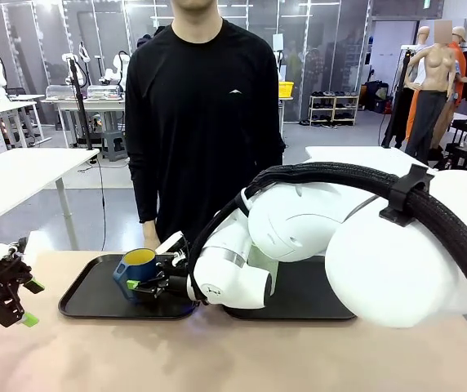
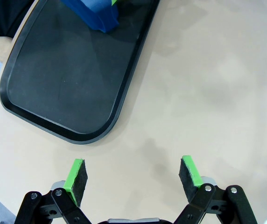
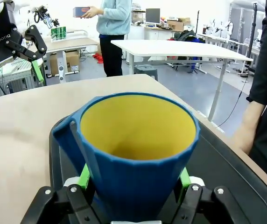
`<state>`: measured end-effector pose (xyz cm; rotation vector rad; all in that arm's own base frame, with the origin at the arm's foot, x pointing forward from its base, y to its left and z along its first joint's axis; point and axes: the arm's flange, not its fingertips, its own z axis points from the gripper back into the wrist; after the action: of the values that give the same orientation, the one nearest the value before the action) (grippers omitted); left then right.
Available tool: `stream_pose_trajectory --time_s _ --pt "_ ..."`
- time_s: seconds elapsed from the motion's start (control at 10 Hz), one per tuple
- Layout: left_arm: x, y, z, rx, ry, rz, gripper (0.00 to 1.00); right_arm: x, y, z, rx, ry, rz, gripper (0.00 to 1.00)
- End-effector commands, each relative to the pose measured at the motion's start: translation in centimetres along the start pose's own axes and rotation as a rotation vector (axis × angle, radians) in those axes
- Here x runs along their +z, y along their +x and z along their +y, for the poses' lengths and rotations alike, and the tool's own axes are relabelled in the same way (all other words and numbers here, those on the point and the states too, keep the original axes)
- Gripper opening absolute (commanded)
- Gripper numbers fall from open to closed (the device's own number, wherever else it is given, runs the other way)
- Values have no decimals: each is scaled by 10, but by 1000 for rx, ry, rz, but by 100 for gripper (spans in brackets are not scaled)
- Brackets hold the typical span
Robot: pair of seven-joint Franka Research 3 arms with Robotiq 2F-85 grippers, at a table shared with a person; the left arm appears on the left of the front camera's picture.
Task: Sort and store the cups by type.
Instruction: Pick up the Handle plastic cup and place it into the empty Flat Tray.
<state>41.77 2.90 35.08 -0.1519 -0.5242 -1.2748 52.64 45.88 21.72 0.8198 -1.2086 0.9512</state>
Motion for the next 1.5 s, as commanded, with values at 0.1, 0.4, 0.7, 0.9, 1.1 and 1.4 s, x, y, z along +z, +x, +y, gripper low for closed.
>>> stream_pose_trajectory --time_s 0.1,0.4,0.7,0.9,1.1,1.4 --pt "-2 0 0 3 9 18 100 0 -25 41 13 -46 -5 76" --pt "-2 0 0 3 9 18 100 3 -27 42 12 -57 8 76" --pt "-2 0 0 3 9 18 100 6 -26 43 7 -63 2 95" --pt "-2 0 0 3 9 18 100 9 -24 43 9 -68 0 100" --pt "-2 0 0 3 9 18 100 11 -24 45 1 -73 0 100" --pt "-2 0 0 3 9 18 100 16 -24 49 -18 -67 22 100"
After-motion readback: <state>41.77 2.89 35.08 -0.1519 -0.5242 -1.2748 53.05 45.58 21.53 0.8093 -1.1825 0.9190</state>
